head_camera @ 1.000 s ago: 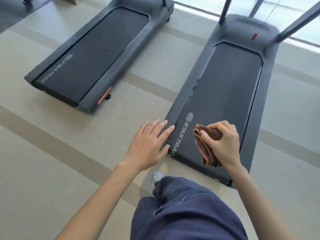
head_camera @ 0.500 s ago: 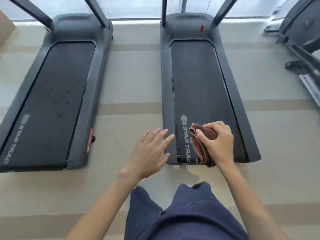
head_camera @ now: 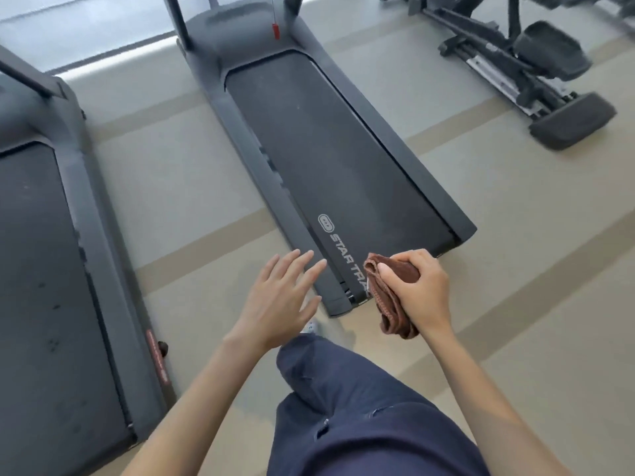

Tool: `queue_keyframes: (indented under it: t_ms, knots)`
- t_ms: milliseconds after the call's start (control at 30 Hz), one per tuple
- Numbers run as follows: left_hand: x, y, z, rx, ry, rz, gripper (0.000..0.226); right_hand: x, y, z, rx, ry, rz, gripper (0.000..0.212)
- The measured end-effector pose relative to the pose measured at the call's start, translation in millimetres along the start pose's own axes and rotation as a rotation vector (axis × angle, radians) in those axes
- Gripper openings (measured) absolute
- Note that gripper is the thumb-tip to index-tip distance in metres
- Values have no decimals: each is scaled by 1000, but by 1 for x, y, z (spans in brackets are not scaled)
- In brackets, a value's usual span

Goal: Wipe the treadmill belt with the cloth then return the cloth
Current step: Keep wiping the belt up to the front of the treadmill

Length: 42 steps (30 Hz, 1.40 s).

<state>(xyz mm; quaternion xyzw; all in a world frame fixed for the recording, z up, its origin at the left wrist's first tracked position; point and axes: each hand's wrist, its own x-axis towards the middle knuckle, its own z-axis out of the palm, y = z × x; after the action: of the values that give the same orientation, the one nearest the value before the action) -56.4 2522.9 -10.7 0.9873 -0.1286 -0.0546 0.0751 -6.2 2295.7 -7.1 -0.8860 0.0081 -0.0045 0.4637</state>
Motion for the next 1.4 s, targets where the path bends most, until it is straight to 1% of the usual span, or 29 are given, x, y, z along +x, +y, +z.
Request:
queue_keyframes:
  t_ms: [100, 233, 400, 467, 600, 700, 833, 967, 1067, 1167, 1267, 1333, 1367, 1400]
  knots:
    - [26, -27, -5, 11, -43, 40, 55, 26, 1, 17, 3, 55, 45, 14]
    - [75, -57, -13, 48, -119, 173, 56, 57, 3, 31, -29, 150, 108, 15]
    - [144, -71, -20, 59, -128, 279, 56, 82, 13, 28, -48, 262, 214, 13]
    - [168, -78, -21, 68, -124, 323, 56, 88, 18, 18, -45, 343, 264, 18]
    - [210, -93, -25, 90, -127, 422, 55, 93, 24, -1, -31, 565, 350, 25]
    - [240, -105, -21, 109, -155, 523, 55, 94, 24, 1, -67, 650, 411, 26]
    - [272, -116, -10, 131, -217, 651, 55, 95, 23, 35, -68, 733, 463, 24]
    - [300, -139, 9, 137, -235, 819, 52, 109, 26, 78, -109, 786, 522, 20]
    - [325, -158, 45, 144, -253, 899, 52, 127, 50, 111, -179, 836, 563, 16]
    - [348, -164, 102, 162, -297, 926, 52, 141, 99, 147, -236, 778, 624, 16]
    - [365, -165, 190, 101, -318, 944, 50, 153, 174, 195, -306, 753, 658, 16]
    - [377, -165, 262, 134, -342, 969, 50, 166, 230, 229, -355, 723, 627, 18]
    - [381, -167, 298, 142, -381, 976, 51, 170, 260, 246, -367, 696, 636, 19]
    - [383, -171, 335, 145, -388, 1001, 52, 174, 289, 265, -394, 674, 647, 20]
